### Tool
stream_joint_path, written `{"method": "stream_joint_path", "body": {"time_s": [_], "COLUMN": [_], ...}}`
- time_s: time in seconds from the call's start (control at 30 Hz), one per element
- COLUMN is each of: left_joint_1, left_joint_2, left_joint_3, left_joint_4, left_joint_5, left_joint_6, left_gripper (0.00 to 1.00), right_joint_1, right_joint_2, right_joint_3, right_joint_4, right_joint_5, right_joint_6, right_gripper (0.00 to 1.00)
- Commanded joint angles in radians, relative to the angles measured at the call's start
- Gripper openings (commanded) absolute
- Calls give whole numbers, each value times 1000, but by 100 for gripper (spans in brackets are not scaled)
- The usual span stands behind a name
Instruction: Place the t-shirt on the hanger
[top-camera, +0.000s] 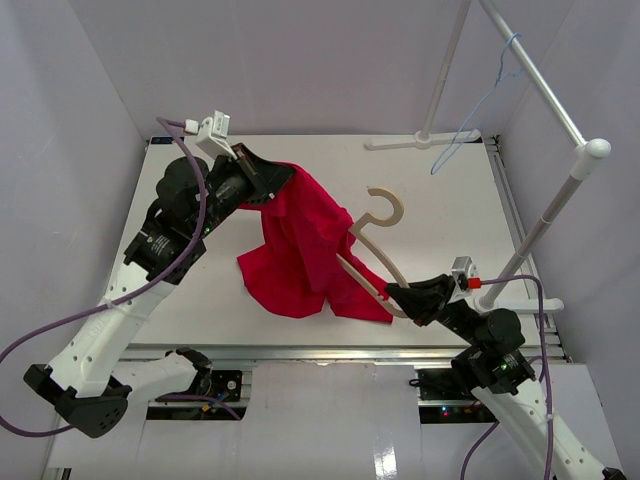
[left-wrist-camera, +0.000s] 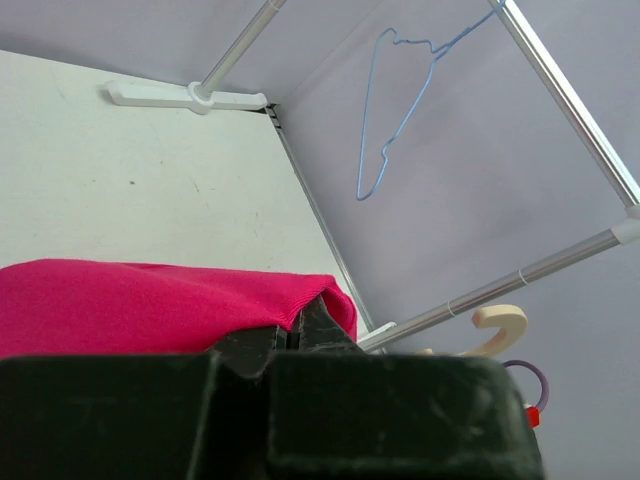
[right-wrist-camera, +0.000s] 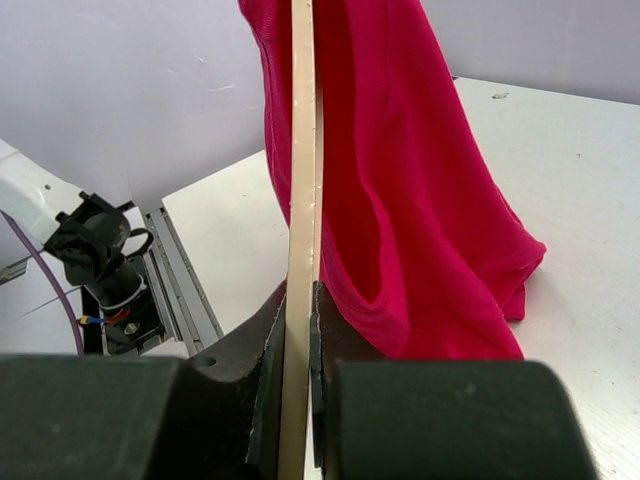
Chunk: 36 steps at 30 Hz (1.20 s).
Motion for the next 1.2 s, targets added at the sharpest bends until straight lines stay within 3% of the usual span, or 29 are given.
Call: {"method": "stream_joint_path", "body": {"time_s": [0.0, 0.07, 0.13, 0.23, 0.43, 0.57, 0.67, 0.8, 0.97, 1.17], "left_joint_1": [0, 0, 0, 0, 1, 0, 0, 0, 0, -1], "left_joint_2": [42, 58, 65, 69, 13, -11, -18, -36, -51, -4], "left_joint_3": [51, 63, 66, 112, 187, 146, 126, 149, 130, 84], "left_joint_4": [-59, -87, -112, -176, -246, -257, -288, -307, -380, -441], "left_joint_5": [31, 43, 53, 59, 51, 294, 397, 460, 636, 719], "left_joint_6": [42, 80, 129, 251, 539, 829, 984, 1078, 1245, 1376], "left_gripper": [0, 20, 52, 72, 73, 70, 70, 67, 64, 58], "right_joint_1": [3, 1, 3, 2, 2, 1, 1, 1, 3, 3], "right_joint_2": [-85, -90, -99, -111, -125, -139, -154, -153, -133, -151], "right_joint_3": [-22, -50, -68, -62, -38, -40, -50, -56, -46, -14], "right_joint_4": [107, 151, 177, 166, 81, 45, 50, 54, 50, 21], "right_joint_5": [-25, -40, -43, -38, -32, -40, -44, -47, -86, -130], "right_joint_6": [-11, 13, 29, 25, 7, 7, 17, 18, 15, -2], "right_gripper": [8, 8, 8, 8, 8, 8, 8, 8, 8, 8]}}
